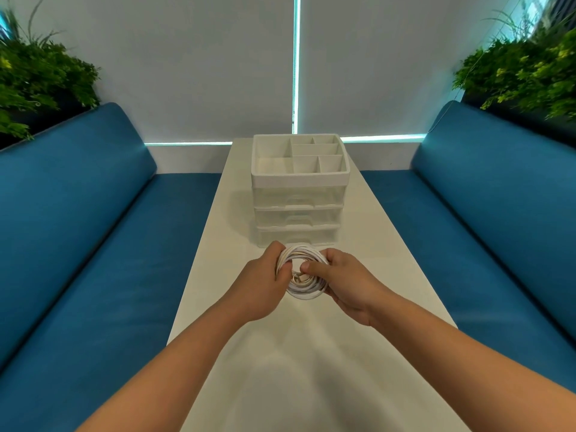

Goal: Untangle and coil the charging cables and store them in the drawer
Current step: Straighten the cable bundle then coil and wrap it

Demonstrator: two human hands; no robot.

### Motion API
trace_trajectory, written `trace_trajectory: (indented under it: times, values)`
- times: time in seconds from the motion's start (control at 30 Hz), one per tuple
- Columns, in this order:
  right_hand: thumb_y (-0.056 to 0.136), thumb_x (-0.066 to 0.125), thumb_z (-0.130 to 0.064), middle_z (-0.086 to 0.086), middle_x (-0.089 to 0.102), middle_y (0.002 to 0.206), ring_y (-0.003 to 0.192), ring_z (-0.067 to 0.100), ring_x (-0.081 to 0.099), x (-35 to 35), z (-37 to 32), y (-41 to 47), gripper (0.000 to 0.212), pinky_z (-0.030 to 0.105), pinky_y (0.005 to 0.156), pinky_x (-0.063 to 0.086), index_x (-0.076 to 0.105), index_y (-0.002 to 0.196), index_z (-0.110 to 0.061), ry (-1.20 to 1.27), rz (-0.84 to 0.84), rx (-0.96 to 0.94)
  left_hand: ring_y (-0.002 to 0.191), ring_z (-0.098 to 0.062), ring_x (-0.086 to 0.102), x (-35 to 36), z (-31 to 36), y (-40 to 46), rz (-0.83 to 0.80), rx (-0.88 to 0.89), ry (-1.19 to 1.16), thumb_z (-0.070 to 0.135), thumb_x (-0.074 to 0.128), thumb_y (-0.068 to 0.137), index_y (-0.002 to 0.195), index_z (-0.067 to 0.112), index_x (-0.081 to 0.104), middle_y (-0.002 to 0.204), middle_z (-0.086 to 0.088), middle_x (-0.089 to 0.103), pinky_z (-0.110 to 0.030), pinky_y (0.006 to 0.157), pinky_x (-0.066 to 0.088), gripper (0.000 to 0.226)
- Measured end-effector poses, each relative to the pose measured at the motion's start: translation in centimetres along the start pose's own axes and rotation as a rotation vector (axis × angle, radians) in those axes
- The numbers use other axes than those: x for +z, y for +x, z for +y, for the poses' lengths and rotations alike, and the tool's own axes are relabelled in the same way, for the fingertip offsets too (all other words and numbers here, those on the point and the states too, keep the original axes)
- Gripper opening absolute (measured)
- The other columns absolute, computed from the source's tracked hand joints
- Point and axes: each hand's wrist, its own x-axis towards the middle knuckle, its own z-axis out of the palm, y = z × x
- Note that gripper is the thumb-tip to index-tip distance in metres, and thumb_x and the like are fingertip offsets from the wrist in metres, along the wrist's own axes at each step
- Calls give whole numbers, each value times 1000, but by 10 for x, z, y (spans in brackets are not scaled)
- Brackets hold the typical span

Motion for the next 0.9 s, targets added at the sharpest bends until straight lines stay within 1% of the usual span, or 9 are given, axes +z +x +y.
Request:
trace_trajectory:
  times: [0.07, 0.2, 0.3, 0.4, 0.47, 0.53, 0.67, 0.73, 0.9]
  values:
    - [91, 61, -7, 18, 67, 105, 88, 20, 64, 1, 0, 1, 22, 35, 88, 50, 57, 112, -1, -17, 19, -41, 68, -14, 56, 0, 2, 0, 35, 7, -35, 28, 44, 101, 108, 22, 50, 83, 2, 64, -29, 61, 42, 11]
    - [93, 59, -10, 16, 67, 105, 90, 20, 64, -3, -3, 4, 22, 33, 88, 51, 55, 113, -3, -55, -22, -58, 68, -11, 57, 0, 4, 0, 101, -14, -189, 23, 53, 98, 104, 22, 55, 86, 5, 64, -22, 58, 46, 6]
    - [93, 60, -13, 17, 68, 113, 99, 27, 66, -8, -2, 5, 25, 39, 96, 50, 56, 116, -5, -122, -47, -48, 71, -16, 62, 2, 5, -3, 65, -38, -272, 24, 55, 98, 105, 24, 57, 91, 2, 67, -29, 53, 52, 7]
    - [94, 59, -16, 18, 69, 114, 106, 30, 66, -11, 1, 6, 27, 41, 98, 51, 57, 119, -4, -149, -64, -18, 85, -19, 66, 5, 4, -4, 43, -39, -324, 23, 53, 99, 107, 24, 59, 96, 1, 69, -36, 66, 56, 10]
    - [94, 59, -16, 16, 69, 112, 102, 27, 67, -11, 0, 5, 27, 37, 95, 52, 58, 119, -4, -167, -65, -15, 86, -10, 66, 8, 3, -6, 38, -30, -409, 21, 53, 99, 110, 23, 60, 98, 5, 70, -23, 68, 53, 12]
    - [94, 58, -15, 16, 70, 112, 95, 22, 67, -12, -2, 5, 26, 33, 90, 52, 59, 118, -5, -162, -61, -19, 81, 0, 65, 9, 5, -8, 35, -20, -518, 21, 53, 99, 110, 23, 60, 97, 7, 71, -13, 64, 48, 13]
    - [94, 59, -13, 16, 69, 110, 89, 18, 66, -16, -7, 3, 26, 29, 83, 52, 58, 119, -4, -117, -77, -14, 59, 2, 60, 8, 10, -13, 32, -34, -699, 15, 56, 97, 109, 15, 63, 81, 7, 71, -9, 52, 42, 14]
    - [94, 59, -13, 14, 70, 108, 87, 16, 66, -16, -8, 2, 27, 23, 77, 54, 59, 119, -4, -106, -100, -9, 54, -3, 55, 6, 11, -13, 3, -51, -710, 20, 56, 97, 109, 17, 64, 76, 7, 71, -16, 49, 38, 15]
    - [94, 59, -14, 13, 71, 106, 87, 15, 67, -13, -3, 0, 26, 23, 78, 54, 60, 118, -3, -35, -112, 10, 56, 4, 59, 1, 9, -9, -30, -66, -647, 27, 50, 100, 112, 17, 65, 80, 4, 70, -11, 48, 42, 22]
